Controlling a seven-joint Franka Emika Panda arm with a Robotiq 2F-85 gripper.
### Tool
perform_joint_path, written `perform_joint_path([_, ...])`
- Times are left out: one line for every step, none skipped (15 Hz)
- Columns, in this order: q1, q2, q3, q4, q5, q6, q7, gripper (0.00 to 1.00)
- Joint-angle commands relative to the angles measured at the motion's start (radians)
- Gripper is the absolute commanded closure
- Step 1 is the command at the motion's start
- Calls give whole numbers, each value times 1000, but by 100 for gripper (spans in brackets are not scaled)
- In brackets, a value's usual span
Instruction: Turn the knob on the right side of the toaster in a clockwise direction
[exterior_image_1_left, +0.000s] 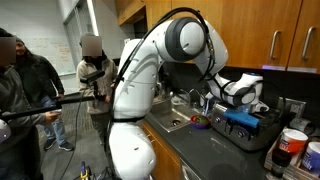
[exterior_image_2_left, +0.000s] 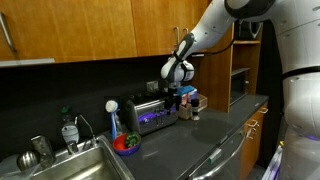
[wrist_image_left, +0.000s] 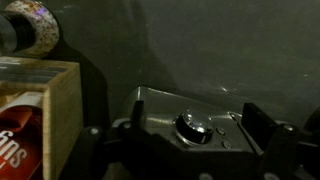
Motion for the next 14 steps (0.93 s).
perform_joint_path([-3, 13, 6, 27, -23, 17, 35, 0])
perform_joint_path([0, 15, 6, 27, -25, 22, 42, 0])
perform_joint_path([3, 16, 6, 26, -30, 26, 51, 0])
perform_joint_path([5, 18, 6, 27, -33, 29, 59, 0])
perform_joint_path([7, 20, 5, 28, -37, 32, 67, 0])
perform_joint_path([9, 24, 5, 29, -41, 34, 78, 0])
perform_joint_path([12, 26, 4, 30, -49, 38, 91, 0])
perform_joint_path([16, 28, 1, 30, -60, 45, 110, 0])
perform_joint_path([19, 30, 0, 31, -69, 50, 129, 0])
perform_joint_path([23, 31, -2, 31, -80, 57, 153, 0])
perform_joint_path([24, 31, -1, 33, -81, 59, 171, 0])
perform_joint_path([24, 31, -1, 35, -84, 60, 186, 0])
perform_joint_path([24, 31, -2, 34, -86, 64, 198, 0])
perform_joint_path([22, 31, -3, 35, -85, 67, 208, 0])
